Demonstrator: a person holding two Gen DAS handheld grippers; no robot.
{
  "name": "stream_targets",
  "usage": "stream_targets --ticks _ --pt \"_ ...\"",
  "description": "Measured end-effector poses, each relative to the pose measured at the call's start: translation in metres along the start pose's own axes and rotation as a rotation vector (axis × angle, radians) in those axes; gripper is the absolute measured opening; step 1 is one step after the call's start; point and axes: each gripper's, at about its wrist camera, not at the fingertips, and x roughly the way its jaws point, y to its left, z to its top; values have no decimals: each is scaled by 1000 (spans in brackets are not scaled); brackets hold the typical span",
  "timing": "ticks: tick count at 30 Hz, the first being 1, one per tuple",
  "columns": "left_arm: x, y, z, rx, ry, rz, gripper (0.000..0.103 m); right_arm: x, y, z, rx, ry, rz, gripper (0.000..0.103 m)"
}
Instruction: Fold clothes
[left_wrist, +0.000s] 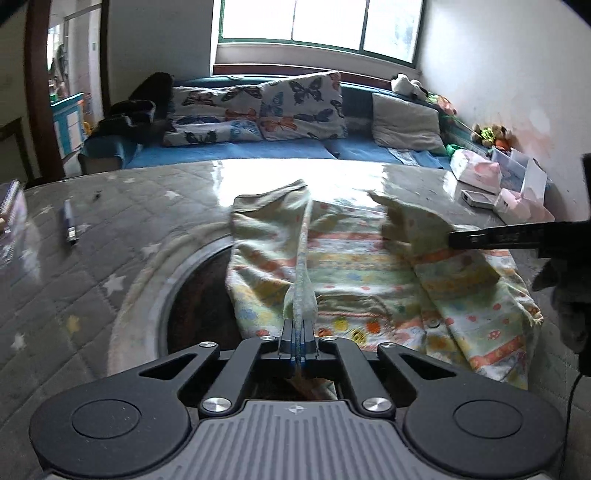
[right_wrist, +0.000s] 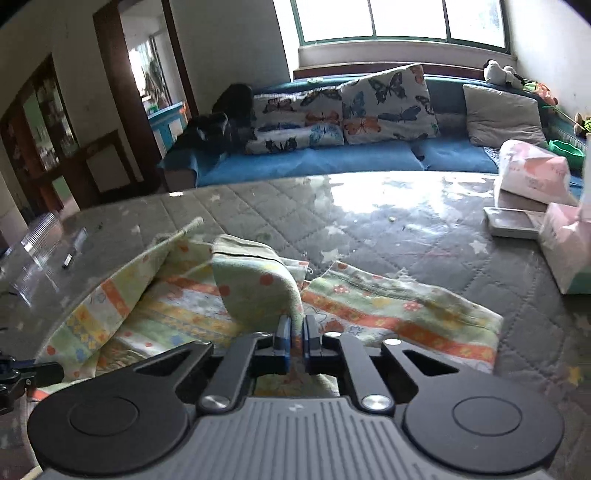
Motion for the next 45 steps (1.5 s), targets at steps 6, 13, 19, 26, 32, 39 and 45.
stream_targets --ticks 6,13,19,26,32,39,45 --pt "-27 15 -20 -39 -14 27 2 -45 -3 -9 27 -77 -24 4" --pt "-53 31 -48 -104 -7 45 1 -113 -27 -29 71 -176 -94 4" --pt "-66 31 -68 -113 18 48 0 -161 -56 -59 126 -204 -146 4" --pt "-72 31 -89 -102 73 60 0 -183 -100 -117 264 -138 -226 8" --pt "-85 18 -73 -61 7 24 2 -200 -116 -144 295 -118 -349 20" --pt "-77 -33 -54 42 -25 -102 4 -221 -93 -126 217 -250 -416 39" --pt "-55 -76 -55 121 17 -183 4 -195 -65 -107 112 -232 -336 41"
